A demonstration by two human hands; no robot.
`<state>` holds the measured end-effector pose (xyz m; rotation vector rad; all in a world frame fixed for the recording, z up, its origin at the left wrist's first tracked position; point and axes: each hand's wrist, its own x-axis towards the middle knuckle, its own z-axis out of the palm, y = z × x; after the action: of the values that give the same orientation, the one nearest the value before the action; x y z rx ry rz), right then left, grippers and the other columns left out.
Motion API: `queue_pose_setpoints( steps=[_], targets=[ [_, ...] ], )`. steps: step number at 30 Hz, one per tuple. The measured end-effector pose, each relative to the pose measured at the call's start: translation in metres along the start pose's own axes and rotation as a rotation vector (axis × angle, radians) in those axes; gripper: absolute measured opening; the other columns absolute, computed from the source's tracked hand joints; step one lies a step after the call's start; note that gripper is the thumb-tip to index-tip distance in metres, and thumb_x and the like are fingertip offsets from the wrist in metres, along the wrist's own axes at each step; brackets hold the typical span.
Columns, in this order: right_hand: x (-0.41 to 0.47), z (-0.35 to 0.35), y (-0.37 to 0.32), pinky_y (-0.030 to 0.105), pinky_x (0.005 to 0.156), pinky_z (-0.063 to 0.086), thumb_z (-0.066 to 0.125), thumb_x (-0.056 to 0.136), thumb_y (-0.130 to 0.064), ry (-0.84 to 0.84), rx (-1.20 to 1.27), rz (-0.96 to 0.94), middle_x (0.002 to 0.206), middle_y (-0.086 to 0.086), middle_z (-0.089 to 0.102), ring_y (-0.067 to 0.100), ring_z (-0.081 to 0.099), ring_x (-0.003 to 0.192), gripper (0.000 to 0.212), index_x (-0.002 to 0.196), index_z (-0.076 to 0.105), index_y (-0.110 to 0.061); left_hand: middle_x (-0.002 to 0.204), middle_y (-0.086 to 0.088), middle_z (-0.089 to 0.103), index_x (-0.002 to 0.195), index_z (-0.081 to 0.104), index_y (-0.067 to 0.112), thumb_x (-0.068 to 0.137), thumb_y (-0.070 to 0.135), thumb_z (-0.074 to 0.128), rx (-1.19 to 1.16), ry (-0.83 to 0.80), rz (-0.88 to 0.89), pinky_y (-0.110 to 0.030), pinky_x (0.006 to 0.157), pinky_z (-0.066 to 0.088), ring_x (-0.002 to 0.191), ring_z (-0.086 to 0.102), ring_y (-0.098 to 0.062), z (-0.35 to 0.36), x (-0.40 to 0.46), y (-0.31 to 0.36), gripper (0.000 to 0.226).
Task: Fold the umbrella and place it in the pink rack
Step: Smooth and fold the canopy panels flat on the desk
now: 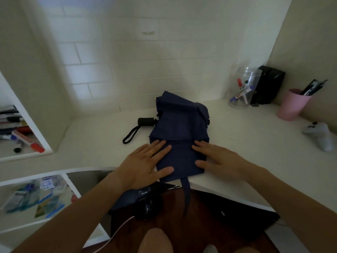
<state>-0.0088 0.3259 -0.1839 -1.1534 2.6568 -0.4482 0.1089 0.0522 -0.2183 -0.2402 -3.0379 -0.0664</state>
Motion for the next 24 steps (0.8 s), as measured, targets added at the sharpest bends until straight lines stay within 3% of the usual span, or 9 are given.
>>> queue_pose_setpoints(
  steps=[2,4,7,10,13,17,20,22,24],
  targets=[
    [0.009,-0.016,-0.009,0.031,0.106,0.045,0.066,0.091,-0.046,0.361,0.247,0.036,0.130,-0.007,0.066,0.009,0.060,0.118,0.042,0.128,0.065,-0.028,0.169,0.011,-0.006,0.159,-0.002,0.039,0.089,0.082,0.004,-0.001,0.024,0.004,-0.031,0.126,-0.002,0.155,-0.008,-0.006,0.001,0.001,0.001,0.082],
    [0.024,-0.037,-0.015,0.031,0.084,0.055,0.075,0.086,-0.034,0.684,0.409,0.132,0.097,-0.009,0.071,0.006,0.067,0.088,0.023,0.106,0.071,-0.023,0.169,0.010,-0.006,0.160,-0.002,0.039,0.090,0.081,0.004,0.006,0.037,0.009,-0.032,0.126,-0.001,0.155,-0.007,-0.008,0.002,0.001,0.001,0.082],
    [0.051,-0.059,-0.022,0.026,0.067,0.051,0.078,0.083,-0.033,0.632,0.646,0.282,0.096,-0.004,0.067,0.011,0.066,0.086,0.037,0.114,0.062,-0.023,0.169,0.009,-0.009,0.160,-0.003,0.037,0.092,0.080,0.005,0.021,0.039,0.019,-0.032,0.126,-0.003,0.155,-0.010,-0.008,0.001,-0.001,0.001,0.081],
    [0.076,-0.071,-0.029,0.026,0.068,0.052,0.081,0.082,-0.026,0.496,0.814,0.251,0.102,0.003,0.069,0.015,0.066,0.093,0.053,0.128,0.054,-0.024,0.169,0.008,-0.011,0.160,-0.004,0.036,0.095,0.078,0.008,0.045,0.027,0.028,-0.036,0.127,-0.002,0.155,-0.012,-0.009,-0.003,-0.001,0.003,0.078],
    [0.085,-0.081,-0.034,0.021,0.055,0.051,0.083,0.080,-0.012,0.477,0.951,0.227,0.101,0.006,0.074,0.017,0.069,0.085,0.053,0.126,0.059,-0.021,0.169,0.005,-0.012,0.160,-0.003,0.034,0.095,0.077,0.008,0.075,0.037,0.039,-0.036,0.127,-0.003,0.155,-0.012,-0.011,-0.007,-0.001,0.003,0.080],
    [0.076,-0.090,-0.039,0.021,0.062,0.058,0.081,0.080,-0.005,0.524,1.032,0.171,0.099,0.010,0.077,0.017,0.071,0.083,0.039,0.115,0.071,-0.017,0.170,0.002,-0.006,0.161,0.007,0.030,0.096,0.076,0.013,0.078,0.091,0.049,-0.035,0.127,0.000,0.156,-0.003,-0.016,-0.012,-0.003,0.007,0.079],
    [0.065,-0.093,-0.040,0.040,0.087,0.061,0.079,0.082,-0.004,0.536,1.068,0.108,0.101,0.011,0.076,0.023,0.070,0.090,0.035,0.113,0.073,-0.018,0.168,0.002,0.020,0.157,0.030,0.030,0.099,0.071,0.022,0.009,0.202,0.089,-0.031,0.126,0.012,0.153,0.020,-0.016,-0.023,-0.004,0.010,0.072],
    [0.057,-0.096,-0.041,0.050,0.097,0.055,0.079,0.082,-0.005,0.548,1.077,0.063,0.097,0.009,0.075,0.024,0.069,0.092,0.034,0.111,0.074,-0.020,0.145,0.005,0.052,0.140,0.055,0.028,0.099,0.065,0.037,-0.139,0.398,0.042,-0.029,0.114,0.036,0.131,0.049,-0.013,-0.032,-0.001,0.012,0.058],
    [0.049,-0.098,-0.042,0.052,0.098,0.054,0.079,0.083,-0.005,0.560,1.074,0.018,0.093,0.005,0.073,0.022,0.069,0.092,0.034,0.112,0.074,-0.022,0.112,0.008,0.063,0.122,0.061,0.028,0.094,0.057,0.057,-0.386,0.625,-0.131,-0.029,0.090,0.052,0.101,0.060,-0.007,-0.045,0.007,0.014,0.041]
  ],
)
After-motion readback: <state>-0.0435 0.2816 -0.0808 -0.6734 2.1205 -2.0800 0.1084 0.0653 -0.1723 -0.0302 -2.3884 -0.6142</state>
